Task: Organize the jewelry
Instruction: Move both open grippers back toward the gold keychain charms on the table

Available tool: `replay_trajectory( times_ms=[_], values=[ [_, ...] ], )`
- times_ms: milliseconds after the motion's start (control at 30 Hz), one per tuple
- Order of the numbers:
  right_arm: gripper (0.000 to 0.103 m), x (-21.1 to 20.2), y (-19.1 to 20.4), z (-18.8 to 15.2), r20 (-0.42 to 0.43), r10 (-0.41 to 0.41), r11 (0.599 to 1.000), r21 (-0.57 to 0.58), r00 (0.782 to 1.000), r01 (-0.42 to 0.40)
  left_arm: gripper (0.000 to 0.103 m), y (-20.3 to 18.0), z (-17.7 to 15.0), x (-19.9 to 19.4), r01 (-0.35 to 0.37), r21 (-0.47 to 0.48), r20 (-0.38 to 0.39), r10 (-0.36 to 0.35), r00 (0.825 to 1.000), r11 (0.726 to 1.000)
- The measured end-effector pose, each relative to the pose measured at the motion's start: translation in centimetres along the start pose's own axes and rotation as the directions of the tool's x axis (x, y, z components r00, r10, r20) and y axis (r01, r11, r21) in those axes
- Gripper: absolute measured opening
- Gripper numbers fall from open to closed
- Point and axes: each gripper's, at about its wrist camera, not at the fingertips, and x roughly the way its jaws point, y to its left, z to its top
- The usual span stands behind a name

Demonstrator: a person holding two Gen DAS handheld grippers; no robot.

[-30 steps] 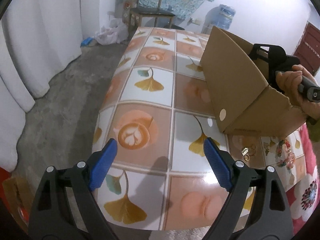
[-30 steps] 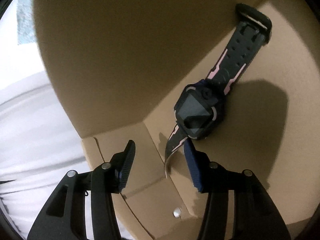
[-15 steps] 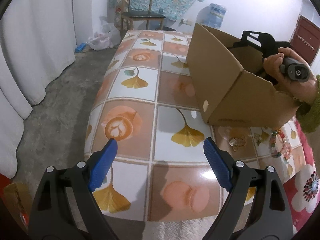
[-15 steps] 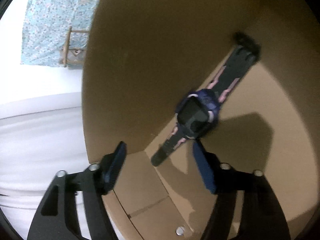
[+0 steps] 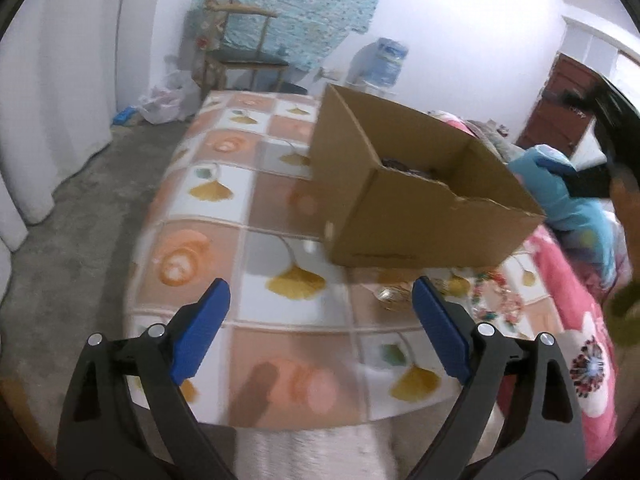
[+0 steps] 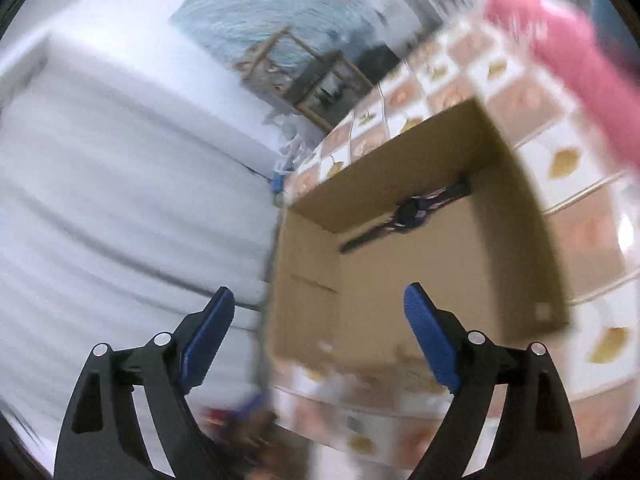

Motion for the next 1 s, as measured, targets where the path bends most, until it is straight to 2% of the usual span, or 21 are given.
replay_trajectory(
  times_ms=[33,67,133,167,233,367,433,500,667,767,867,933,1000],
  values=[
    [0.088,-0.8,-0.2,-2.3,-0.004,-0.063,0.996,-0.064,0.998,0.062,0.090,-0.4,-0.3,0.2,0.010,0.006,-0.006,-0.010,1.000,1.000],
    [0.089,-1.1,-0.6,-3.3,-0.012,-0.098,0.991,-0.095,0.995,0.097,0.090,-0.8,-0.7,0.5,0.014,0.011,-0.012,-0.014,1.000,1.000],
    [0.089,-0.7,-2.2,-6.9,-0.048,-0.216,0.967,-0.149,0.975,0.207,0.090,-2.0,-1.8,1.5,0.010,0.036,-0.047,-0.008,0.999,0.999],
    [0.089,-0.2,-3.6,-8.7,-0.062,-0.286,0.949,-0.155,0.956,0.274,0.090,-2.4,-2.2,1.9,0.008,0.048,-0.061,-0.005,0.998,0.999],
    [0.089,0.2,-6.1,-11.6,-0.086,-0.372,0.923,-0.141,0.924,0.358,0.090,-3.6,-3.1,3.0,-0.007,0.095,-0.092,0.016,0.996,0.995],
    [0.089,1.7,-10.2,-14.0,-0.077,-0.487,0.872,-0.086,0.870,0.481,0.090,-5.3,-4.1,5.3,-0.071,0.197,-0.128,0.097,0.987,0.978],
    [0.089,1.8,-10.9,-14.4,-0.064,-0.507,0.860,-0.095,0.859,0.501,0.090,-5.1,-4.1,6.1,-0.082,0.198,-0.142,0.111,0.984,0.977],
    [0.089,1.9,-11.1,-14.5,-0.052,-0.545,0.835,-0.123,0.837,0.536,0.090,-4.7,-4.1,6.9,-0.085,0.176,-0.151,0.112,0.982,0.981],
    [0.089,3.5,-12.0,-14.8,-0.036,-0.586,0.799,-0.193,0.809,0.570,0.095,-4.4,-4.3,6.9,-0.069,0.151,-0.114,0.087,0.990,0.986],
    [0.092,4.9,-12.0,-14.5,-0.025,-0.595,0.788,-0.213,0.803,0.577,0.095,-4.7,-4.5,7.2,-0.087,0.181,-0.110,0.108,0.988,0.980],
    [0.096,5.2,-12.0,-14.6,-0.004,-0.597,0.780,-0.238,0.802,0.579,0.095,-6.0,-4.9,7.8,-0.136,0.284,-0.129,0.179,0.975,0.949],
    [0.096,5.1,-12.1,-14.6,0.003,-0.587,0.786,-0.235,0.809,0.571,0.095,-5.8,-4.5,7.8,-0.138,0.251,-0.147,0.179,0.973,0.958],
    [0.096,5.1,-12.0,-14.7,0.002,-0.584,0.787,-0.245,0.812,0.566,0.095,-5.9,-4.5,7.9,-0.149,0.258,-0.152,0.192,0.969,0.955]
  ],
)
